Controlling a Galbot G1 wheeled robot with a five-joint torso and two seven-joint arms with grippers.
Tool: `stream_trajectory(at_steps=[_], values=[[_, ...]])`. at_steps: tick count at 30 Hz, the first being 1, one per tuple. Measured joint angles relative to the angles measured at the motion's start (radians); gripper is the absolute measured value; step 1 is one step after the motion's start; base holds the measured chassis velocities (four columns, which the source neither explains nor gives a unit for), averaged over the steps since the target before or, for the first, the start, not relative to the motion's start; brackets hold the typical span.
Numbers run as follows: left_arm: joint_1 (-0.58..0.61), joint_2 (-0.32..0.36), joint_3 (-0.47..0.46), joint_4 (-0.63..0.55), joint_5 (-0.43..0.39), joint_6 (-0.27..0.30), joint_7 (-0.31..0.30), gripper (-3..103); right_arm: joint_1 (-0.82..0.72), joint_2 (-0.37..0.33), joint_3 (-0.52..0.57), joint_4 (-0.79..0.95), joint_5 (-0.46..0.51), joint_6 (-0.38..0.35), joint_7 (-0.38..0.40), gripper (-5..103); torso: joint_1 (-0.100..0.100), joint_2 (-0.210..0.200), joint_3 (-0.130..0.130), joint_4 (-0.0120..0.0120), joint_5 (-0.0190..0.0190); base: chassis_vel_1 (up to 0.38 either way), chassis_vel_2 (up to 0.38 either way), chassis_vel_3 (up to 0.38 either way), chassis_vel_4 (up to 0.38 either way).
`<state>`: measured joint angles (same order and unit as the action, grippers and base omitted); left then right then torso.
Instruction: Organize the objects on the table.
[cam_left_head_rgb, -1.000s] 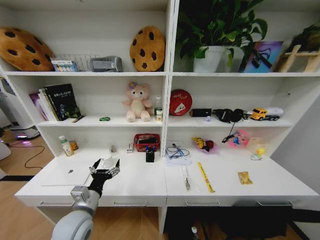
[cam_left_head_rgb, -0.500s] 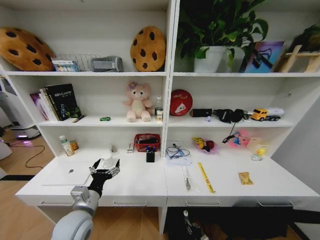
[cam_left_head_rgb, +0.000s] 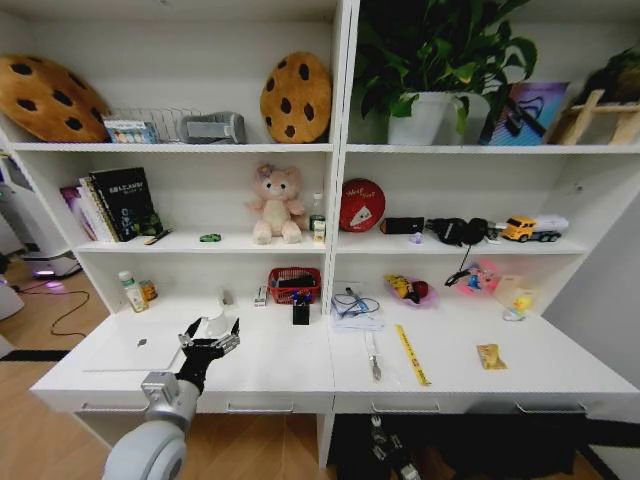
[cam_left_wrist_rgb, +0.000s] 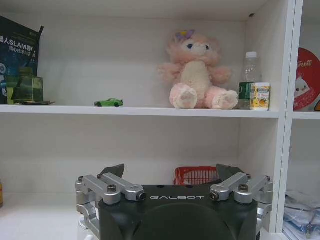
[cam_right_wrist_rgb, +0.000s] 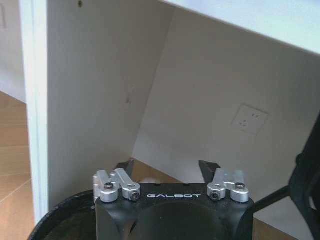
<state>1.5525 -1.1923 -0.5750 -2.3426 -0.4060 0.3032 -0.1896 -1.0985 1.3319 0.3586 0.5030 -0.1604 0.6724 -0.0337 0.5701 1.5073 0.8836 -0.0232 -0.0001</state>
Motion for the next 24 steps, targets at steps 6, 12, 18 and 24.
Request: stream_trajectory(at_steps=[6, 12, 18, 24], values=[[0.000, 0.000, 0.000, 0.000, 0.000, 0.000, 0.000, 100, -0.036, -0.008, 0.000, 0.060, -0.003, -0.025, 0.051, 91, 0.000, 0.000, 0.000, 0.0004, 0.0001, 0.000, 0.000, 0.000, 0.000], [0.000, 0.000, 0.000, 0.000, 0.000, 0.000, 0.000, 100, -0.208, -0.041, -0.003, 0.335, 0.103, -0.213, 0.051, 100, 0.000, 0.000, 0.000, -0.0003, -0.0003, 0.000, 0.000, 0.000, 0.000], [0.000, 0.000, 0.000, 0.000, 0.000, 0.000, 0.000, 100, -0.491, -0.087, -0.041, 0.798, 0.356, -0.620, 0.175, 100, 0.000, 0.000, 0.000, -0.0001, -0.0001, 0.000, 0.000, 0.000, 0.000], [0.000, 0.000, 0.000, 0.000, 0.000, 0.000, 0.000, 100, -0.784, -0.097, 0.010, 1.367, 0.643, -0.862, 0.507, 100, 0.000, 0.000, 0.000, 0.0003, 0.0001, 0.000, 0.000, 0.000, 0.000]])
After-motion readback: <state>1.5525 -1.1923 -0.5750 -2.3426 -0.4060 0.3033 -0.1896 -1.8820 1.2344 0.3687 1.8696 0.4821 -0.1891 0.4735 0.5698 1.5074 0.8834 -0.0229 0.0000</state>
